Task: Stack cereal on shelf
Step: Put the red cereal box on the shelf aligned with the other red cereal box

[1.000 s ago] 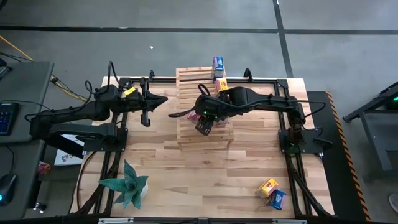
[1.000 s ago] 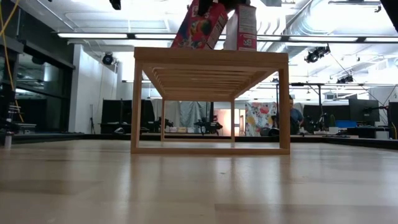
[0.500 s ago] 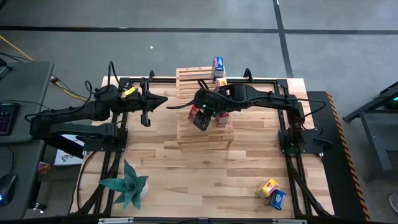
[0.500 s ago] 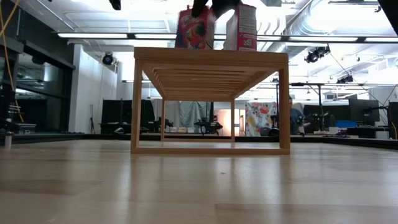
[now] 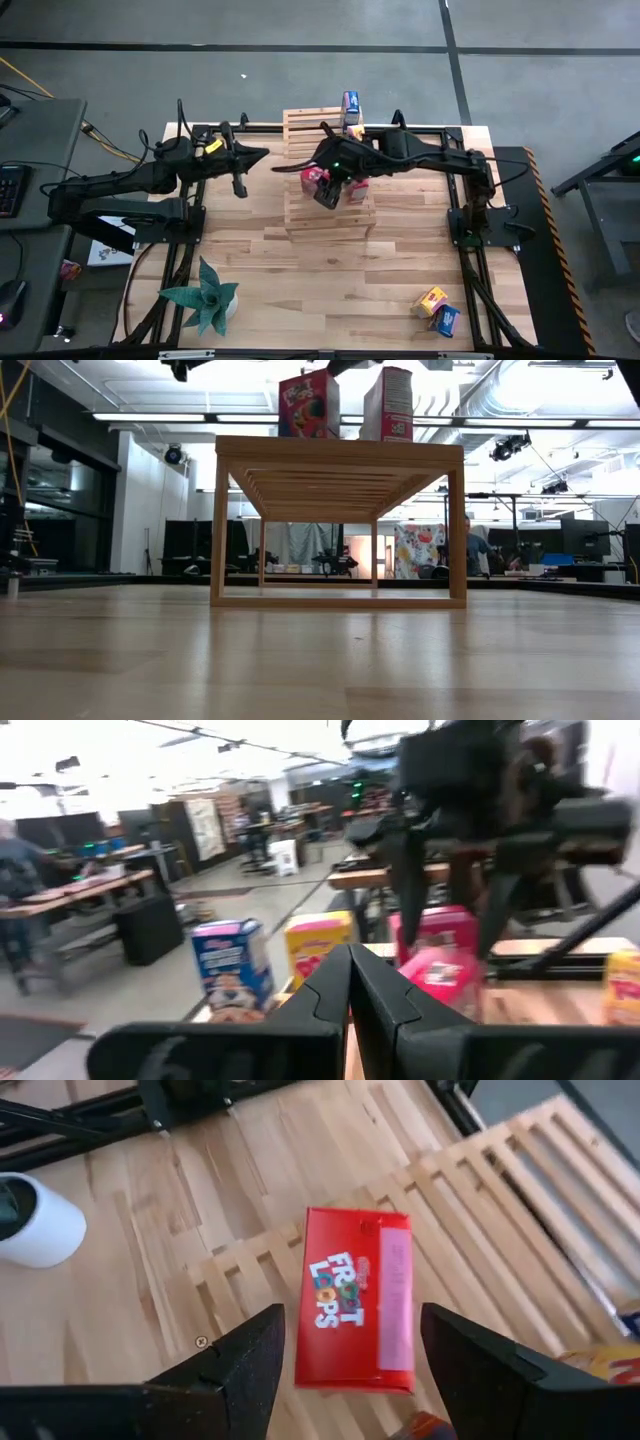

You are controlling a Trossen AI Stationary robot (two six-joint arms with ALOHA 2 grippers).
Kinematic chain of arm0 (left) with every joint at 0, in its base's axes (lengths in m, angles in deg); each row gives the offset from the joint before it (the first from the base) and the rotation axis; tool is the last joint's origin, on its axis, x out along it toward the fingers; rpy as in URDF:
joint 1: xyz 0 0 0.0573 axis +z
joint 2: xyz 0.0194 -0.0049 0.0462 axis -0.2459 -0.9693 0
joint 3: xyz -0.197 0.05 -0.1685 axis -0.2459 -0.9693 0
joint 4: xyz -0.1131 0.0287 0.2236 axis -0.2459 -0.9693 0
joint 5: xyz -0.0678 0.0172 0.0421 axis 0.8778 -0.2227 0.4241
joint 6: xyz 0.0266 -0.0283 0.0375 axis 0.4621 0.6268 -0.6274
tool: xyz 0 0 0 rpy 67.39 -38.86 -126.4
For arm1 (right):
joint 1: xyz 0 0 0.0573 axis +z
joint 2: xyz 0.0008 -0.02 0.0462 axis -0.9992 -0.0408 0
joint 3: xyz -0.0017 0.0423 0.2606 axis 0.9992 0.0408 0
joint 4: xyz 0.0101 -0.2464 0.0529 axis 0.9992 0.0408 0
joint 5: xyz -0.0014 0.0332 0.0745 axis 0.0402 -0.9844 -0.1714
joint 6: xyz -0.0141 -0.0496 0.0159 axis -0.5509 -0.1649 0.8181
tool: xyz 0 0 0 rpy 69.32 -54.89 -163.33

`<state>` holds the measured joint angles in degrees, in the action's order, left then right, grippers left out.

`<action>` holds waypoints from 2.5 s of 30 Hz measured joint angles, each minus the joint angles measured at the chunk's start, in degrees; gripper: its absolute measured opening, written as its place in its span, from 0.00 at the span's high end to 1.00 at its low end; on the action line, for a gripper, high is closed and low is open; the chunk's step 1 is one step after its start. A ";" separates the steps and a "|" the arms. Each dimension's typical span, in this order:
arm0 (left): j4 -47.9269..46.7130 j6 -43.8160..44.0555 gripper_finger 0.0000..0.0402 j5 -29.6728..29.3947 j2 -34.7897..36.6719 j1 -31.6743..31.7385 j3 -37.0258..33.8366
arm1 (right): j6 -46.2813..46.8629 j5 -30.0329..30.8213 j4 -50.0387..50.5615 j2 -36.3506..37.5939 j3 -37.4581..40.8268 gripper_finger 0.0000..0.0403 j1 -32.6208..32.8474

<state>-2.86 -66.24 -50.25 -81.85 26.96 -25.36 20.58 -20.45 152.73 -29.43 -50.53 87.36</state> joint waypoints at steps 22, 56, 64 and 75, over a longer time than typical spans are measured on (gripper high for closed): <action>6.03 7.64 1.00 1.33 -10.03 -9.46 -6.98 | -5.03 7.19 2.00 3.04 3.77 0.97 -5.73; 12.50 2.39 1.00 -1.51 -26.84 -6.44 -3.63 | -3.76 -5.96 -0.91 2.93 6.82 1.00 -1.88; 12.49 3.31 1.00 2.14 -26.84 -4.87 -3.63 | -3.77 -3.30 0.53 2.93 6.20 1.00 -0.70; 12.50 2.81 1.00 2.16 -26.82 -5.70 -3.63 | -7.09 2.73 14.89 2.93 -4.00 1.00 -0.19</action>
<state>9.65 -63.44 -48.09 -108.67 21.26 -28.99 13.49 -17.72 167.62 -26.50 -54.53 87.17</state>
